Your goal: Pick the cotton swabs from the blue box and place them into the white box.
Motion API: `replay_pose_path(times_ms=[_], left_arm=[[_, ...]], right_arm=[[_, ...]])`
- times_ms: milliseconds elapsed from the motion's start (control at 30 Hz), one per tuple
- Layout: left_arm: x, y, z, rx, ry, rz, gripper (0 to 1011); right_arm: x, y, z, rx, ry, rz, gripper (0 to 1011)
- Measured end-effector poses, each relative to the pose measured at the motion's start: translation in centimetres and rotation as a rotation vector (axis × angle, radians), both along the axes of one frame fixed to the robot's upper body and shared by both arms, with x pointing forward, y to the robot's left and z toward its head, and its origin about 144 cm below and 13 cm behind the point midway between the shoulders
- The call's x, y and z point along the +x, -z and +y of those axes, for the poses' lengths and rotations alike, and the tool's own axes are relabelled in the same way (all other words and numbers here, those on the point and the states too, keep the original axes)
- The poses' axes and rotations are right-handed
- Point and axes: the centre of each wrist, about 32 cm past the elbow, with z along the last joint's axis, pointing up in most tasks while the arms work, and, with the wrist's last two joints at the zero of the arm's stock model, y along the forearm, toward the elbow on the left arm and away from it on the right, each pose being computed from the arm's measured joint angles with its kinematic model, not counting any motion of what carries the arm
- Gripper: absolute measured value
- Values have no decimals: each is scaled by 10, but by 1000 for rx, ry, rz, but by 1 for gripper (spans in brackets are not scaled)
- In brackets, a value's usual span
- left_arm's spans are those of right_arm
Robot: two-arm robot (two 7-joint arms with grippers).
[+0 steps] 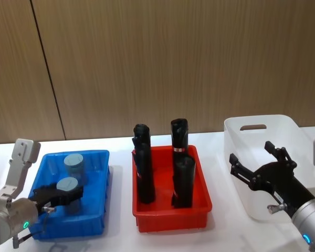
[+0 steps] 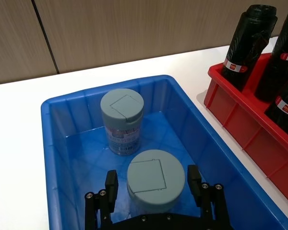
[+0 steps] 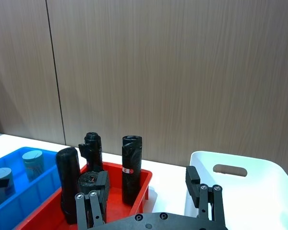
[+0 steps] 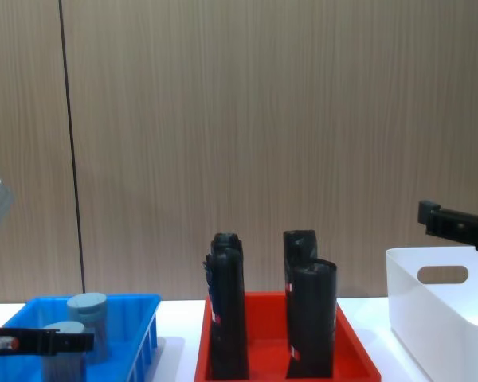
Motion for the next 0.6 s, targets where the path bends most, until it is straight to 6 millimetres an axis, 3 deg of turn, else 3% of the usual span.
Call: replay_pose_path(times_ms=[133, 300, 600], left_arm=[[2, 0, -1, 4, 2, 3, 864], [3, 0, -2, 10, 4, -4, 686], [-2, -5, -5, 33, 1, -54, 670]], right_arm=[[0, 0, 0, 0, 0, 0, 1002], [0, 0, 0, 0, 0, 0, 1002], [0, 0, 0, 0, 0, 0, 1002]])
